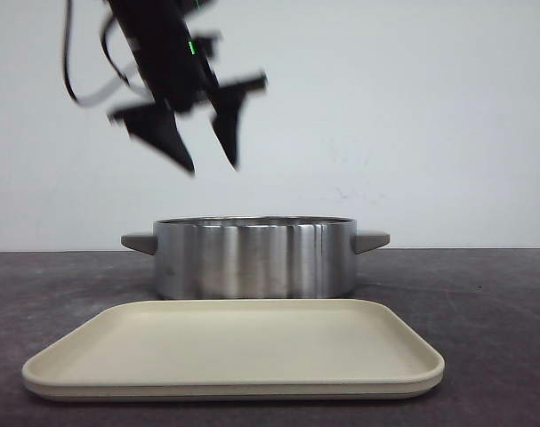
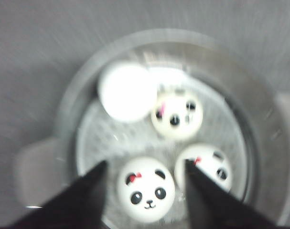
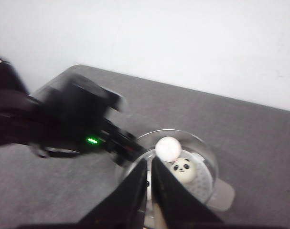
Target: Steam buns
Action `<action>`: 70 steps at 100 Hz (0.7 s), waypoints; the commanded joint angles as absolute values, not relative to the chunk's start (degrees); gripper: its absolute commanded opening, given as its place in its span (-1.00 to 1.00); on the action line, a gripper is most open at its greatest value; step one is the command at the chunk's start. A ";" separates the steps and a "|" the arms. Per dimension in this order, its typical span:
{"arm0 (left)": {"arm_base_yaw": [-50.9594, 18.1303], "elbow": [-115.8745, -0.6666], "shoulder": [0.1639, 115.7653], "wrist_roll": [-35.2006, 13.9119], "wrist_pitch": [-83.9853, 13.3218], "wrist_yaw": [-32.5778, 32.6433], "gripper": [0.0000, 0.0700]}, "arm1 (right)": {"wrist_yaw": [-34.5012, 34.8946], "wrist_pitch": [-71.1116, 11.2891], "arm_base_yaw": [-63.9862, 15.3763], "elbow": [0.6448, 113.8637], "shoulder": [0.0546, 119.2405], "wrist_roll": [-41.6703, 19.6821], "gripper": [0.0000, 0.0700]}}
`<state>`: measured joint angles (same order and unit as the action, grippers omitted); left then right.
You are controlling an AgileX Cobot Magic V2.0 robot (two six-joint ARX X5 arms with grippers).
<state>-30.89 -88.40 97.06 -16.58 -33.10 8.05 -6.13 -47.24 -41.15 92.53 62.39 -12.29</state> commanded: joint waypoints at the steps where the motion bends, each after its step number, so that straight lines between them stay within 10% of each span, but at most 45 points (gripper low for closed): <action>1: -31.70 -89.54 92.84 -17.54 -33.26 9.23 -0.95 | -6.59 -46.74 -41.60 93.10 62.92 -10.87 -0.98; 25: -32.56 -87.50 77.54 -16.69 -35.03 12.05 -1.00 | -12.29 -41.78 -41.74 87.57 62.76 -9.63 -0.98; 70: -33.08 -62.54 46.52 -16.51 -35.44 16.49 -1.00 | -8.47 -4.99 -44.69 58.61 59.79 -3.57 -0.98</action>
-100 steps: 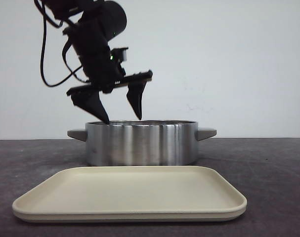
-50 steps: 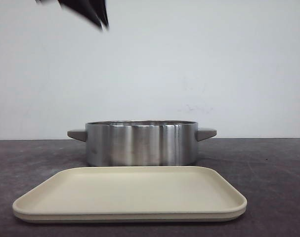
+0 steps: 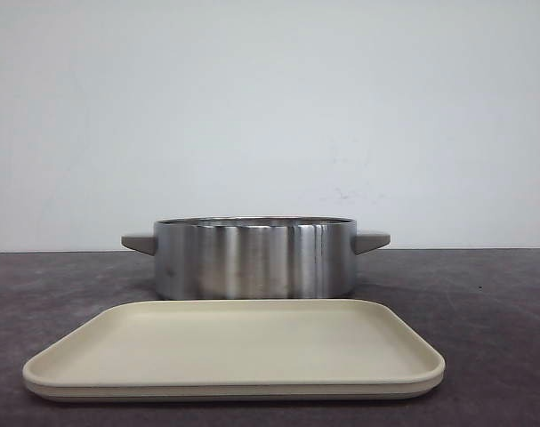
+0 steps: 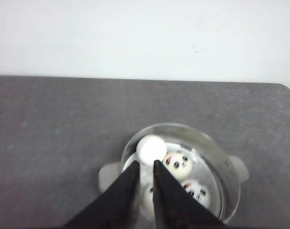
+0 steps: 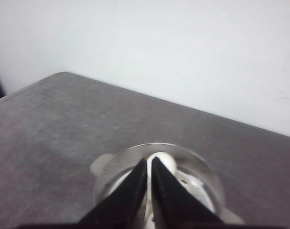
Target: Steam buns
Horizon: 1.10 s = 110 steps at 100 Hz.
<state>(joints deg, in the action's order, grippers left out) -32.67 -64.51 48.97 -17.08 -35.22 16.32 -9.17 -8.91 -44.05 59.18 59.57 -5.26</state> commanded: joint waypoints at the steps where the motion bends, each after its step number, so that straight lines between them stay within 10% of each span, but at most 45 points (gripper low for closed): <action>1: -33.08 -62.13 46.00 -16.51 -35.70 16.49 -1.00 | -8.43 -4.60 -44.69 58.35 59.83 -3.57 -0.98; 110: -33.08 -59.29 35.16 -17.37 -42.17 16.51 -1.00 | -9.02 -2.35 -44.27 57.28 58.35 -3.86 -0.98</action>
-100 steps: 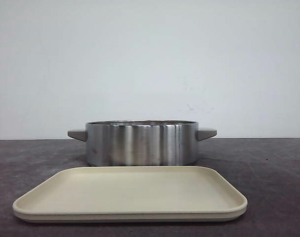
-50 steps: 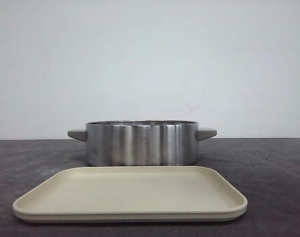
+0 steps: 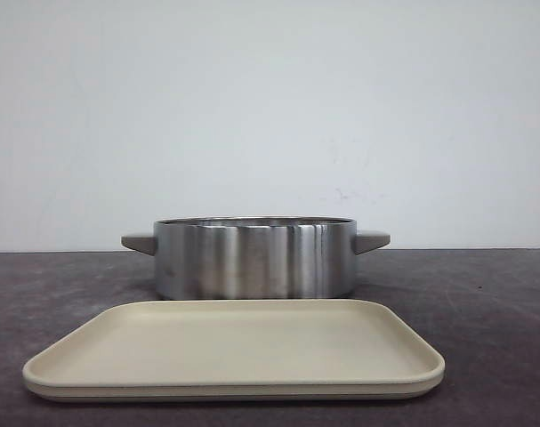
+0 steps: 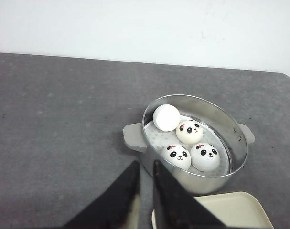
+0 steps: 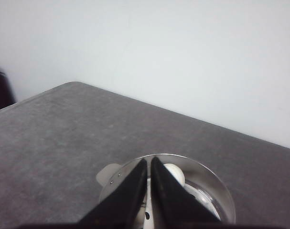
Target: Steam buns
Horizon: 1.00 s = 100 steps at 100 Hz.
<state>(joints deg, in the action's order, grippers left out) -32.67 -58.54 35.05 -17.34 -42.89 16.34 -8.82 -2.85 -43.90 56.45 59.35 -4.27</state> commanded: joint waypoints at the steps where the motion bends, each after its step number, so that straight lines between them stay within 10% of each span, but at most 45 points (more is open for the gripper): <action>1: -33.08 -59.29 35.16 -17.37 -42.17 16.51 -1.00 | -9.04 -2.37 -44.27 57.21 58.13 -3.84 -0.98; 100: -33.08 -59.29 35.16 -17.37 -42.17 16.51 -1.00 | 4.51 2.87 -2.46 0.67 3.60 -2.13 -0.98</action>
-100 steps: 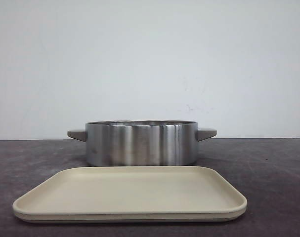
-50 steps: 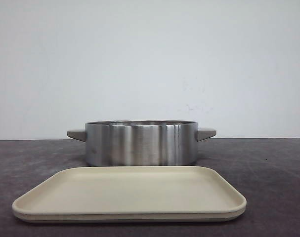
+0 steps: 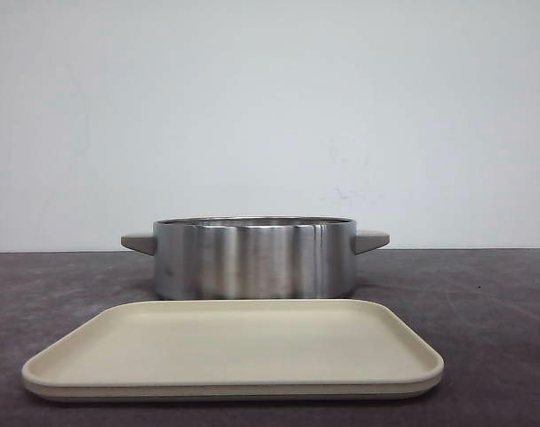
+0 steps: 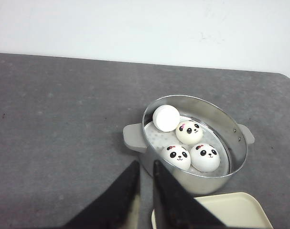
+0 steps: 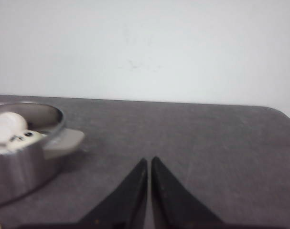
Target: Steam buns
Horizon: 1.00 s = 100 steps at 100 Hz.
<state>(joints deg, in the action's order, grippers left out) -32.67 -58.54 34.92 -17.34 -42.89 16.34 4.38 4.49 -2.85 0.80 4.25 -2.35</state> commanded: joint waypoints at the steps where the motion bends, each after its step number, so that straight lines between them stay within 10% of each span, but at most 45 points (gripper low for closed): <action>1: -33.08 -59.29 35.16 -17.37 -42.17 16.51 -1.00 | 4.51 2.35 -2.39 0.67 3.49 -2.13 -0.98; 24: -33.08 -59.29 35.16 -17.37 -42.15 16.51 -1.00 | 1.21 -10.35 -1.63 0.67 0.21 -2.07 -0.98; 100: -33.08 -59.29 35.16 -17.39 -42.15 16.51 -1.00 | 0.01 -8.95 -1.58 0.69 0.21 4.49 -0.98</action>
<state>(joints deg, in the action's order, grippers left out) -32.67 -58.54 34.92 -17.34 -42.87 16.34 0.19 -9.67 -1.76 0.86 0.25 4.25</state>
